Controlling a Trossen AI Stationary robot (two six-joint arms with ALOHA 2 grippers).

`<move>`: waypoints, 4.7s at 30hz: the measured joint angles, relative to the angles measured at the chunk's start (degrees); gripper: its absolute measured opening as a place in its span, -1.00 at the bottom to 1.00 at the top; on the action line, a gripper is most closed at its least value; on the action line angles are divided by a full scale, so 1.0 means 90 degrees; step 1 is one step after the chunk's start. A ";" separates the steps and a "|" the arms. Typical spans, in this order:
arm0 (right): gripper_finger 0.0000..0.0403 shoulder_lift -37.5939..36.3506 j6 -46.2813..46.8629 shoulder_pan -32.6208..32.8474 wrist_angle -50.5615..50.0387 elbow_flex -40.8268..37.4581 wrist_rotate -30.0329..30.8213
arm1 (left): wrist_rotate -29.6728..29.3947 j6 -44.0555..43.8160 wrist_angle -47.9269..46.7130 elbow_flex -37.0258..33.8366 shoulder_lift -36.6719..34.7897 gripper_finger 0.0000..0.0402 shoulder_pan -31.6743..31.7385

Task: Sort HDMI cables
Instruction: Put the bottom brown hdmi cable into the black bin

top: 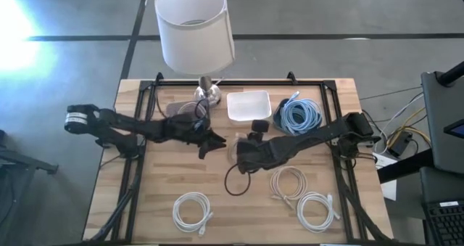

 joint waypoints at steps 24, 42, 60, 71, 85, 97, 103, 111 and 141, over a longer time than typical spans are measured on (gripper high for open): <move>-0.70 0.0000 -0.1067 -0.0095 0.1013 -0.0034 0.0118 | -0.0428 0.0001 0.0281 -0.0137 -0.0002 -0.35 -0.0272; -0.70 0.0000 -0.1161 -0.0097 0.0988 -0.0036 0.0120 | 0.0086 0.0785 0.0288 -0.0070 0.0000 0.05 -0.0243; -0.69 0.0017 -0.1518 -0.0102 0.1749 -0.0039 0.0109 | -0.0834 0.1259 -0.0180 0.0103 -0.0002 -0.20 -0.0245; -0.44 0.0015 -0.1104 -0.0094 0.1797 -0.0041 0.0086 | -0.1472 0.1454 -0.0435 0.0089 0.0000 -0.78 -0.0245; -0.25 0.0010 0.0369 0.0026 0.1491 -0.0044 0.0099 | -0.2447 0.1932 -0.0836 0.0098 -0.0237 -0.77 -0.0176; -0.26 0.0000 0.0841 0.0184 0.1497 -0.0078 0.0520 | -0.3653 0.2295 -0.3552 0.0151 -0.2652 -0.76 -0.0028; -0.29 -0.0002 0.0924 0.0189 0.1517 -0.0263 0.0090 | -0.3751 0.2348 -0.5225 0.0249 -0.3994 -0.75 -0.0027; -0.28 -0.0002 0.1155 0.0185 0.1559 -0.0505 0.0036 | -0.4370 0.2356 -0.6255 -0.0046 -0.4535 -0.75 -0.0005; -0.36 0.0000 0.1111 0.0185 0.1933 -0.0512 -0.0295 | -0.3905 0.2991 -0.5211 -0.0649 -0.3677 -0.58 0.0475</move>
